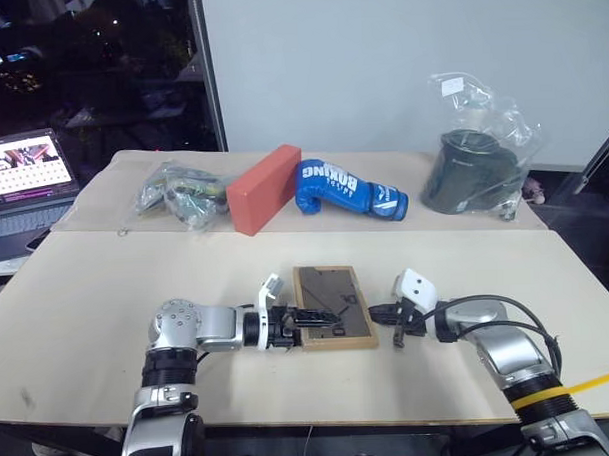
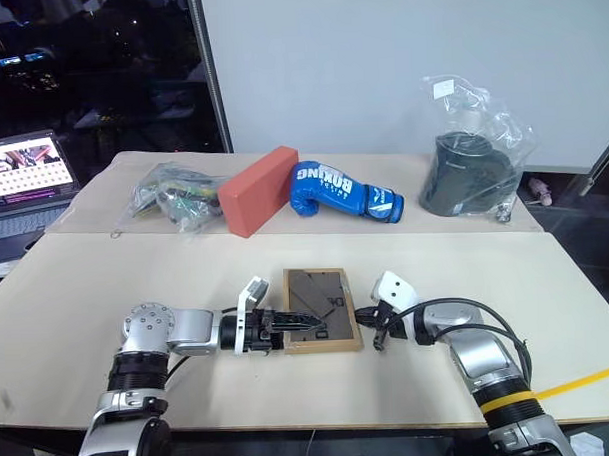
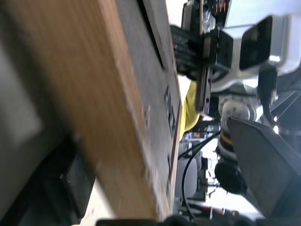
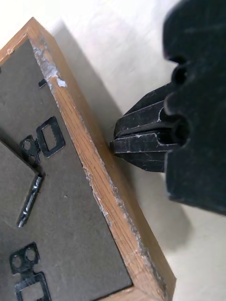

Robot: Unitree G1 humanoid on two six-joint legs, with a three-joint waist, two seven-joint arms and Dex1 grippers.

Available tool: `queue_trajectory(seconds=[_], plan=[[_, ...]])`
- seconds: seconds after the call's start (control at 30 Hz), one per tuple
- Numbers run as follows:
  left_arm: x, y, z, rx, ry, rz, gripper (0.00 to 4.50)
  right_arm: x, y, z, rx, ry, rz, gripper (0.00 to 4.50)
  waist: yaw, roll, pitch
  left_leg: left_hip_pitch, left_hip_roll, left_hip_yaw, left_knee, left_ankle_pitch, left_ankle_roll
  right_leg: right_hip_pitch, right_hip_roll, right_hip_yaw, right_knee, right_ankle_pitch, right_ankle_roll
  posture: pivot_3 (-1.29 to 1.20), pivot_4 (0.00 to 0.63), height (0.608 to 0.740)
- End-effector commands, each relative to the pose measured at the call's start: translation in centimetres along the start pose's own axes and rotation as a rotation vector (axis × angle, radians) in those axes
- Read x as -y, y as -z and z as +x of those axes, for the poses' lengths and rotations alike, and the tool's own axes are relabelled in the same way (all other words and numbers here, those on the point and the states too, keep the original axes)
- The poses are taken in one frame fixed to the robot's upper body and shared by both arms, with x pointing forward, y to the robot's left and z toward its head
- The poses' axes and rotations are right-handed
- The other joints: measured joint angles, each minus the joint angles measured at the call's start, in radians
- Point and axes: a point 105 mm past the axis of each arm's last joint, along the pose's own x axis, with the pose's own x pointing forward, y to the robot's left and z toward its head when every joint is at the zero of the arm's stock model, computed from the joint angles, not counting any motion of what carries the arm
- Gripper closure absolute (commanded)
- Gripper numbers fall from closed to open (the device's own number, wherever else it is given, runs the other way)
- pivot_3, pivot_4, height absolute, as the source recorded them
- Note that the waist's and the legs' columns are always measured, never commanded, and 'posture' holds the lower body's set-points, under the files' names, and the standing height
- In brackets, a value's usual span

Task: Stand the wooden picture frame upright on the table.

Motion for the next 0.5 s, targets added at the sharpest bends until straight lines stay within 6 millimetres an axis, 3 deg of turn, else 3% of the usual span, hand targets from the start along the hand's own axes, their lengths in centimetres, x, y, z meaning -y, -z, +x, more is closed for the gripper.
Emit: queue_trajectory(seconds=[0.03,0.13,0.37,0.5], plan=[[-1.6,0.6,-0.6,0.016,-0.028,-0.082,0.05,0.0,-1.0,-0.2,0.026,0.001,-0.023,4.5,-0.001,0.0,0.0,0.001,0.0,0.0,0.0,0.0,0.0,0.001,0.0,0.0,-0.001,0.0,0.0,0.0,0.15,0.727],[-1.6,0.3,-1.6,0.046,-0.027,-0.079,0.77,0.2,-0.8,-0.3,0.016,0.009,-0.022,4.5,-0.009,0.0,0.0,0.001,0.0,-0.001,-0.001,0.0,0.0,0.001,0.0,-0.001,0.0,0.0,0.0,0.0,0.15,0.727],[-0.6,-0.4,-3.3,0.076,0.01,-0.041,3.32,1.4,-1.1,-1.1,0.016,0.05,-0.023,4.5,-0.029,0.0,0.0,0.001,0.0,-0.006,-0.002,0.0,0.0,0.001,0.001,-0.003,0.0,0.0,0.0,0.0,0.15,0.727],[0.1,-1.0,-4.4,0.093,0.027,-0.008,3.33,3.9,-1.8,-3.7,0.014,0.124,0.0,4.5,-0.026,0.0,0.0,0.0,-0.001,-0.007,-0.002,0.0,0.0,0.0,0.001,-0.003,0.0,0.0,0.0,0.0,0.15,0.727]])
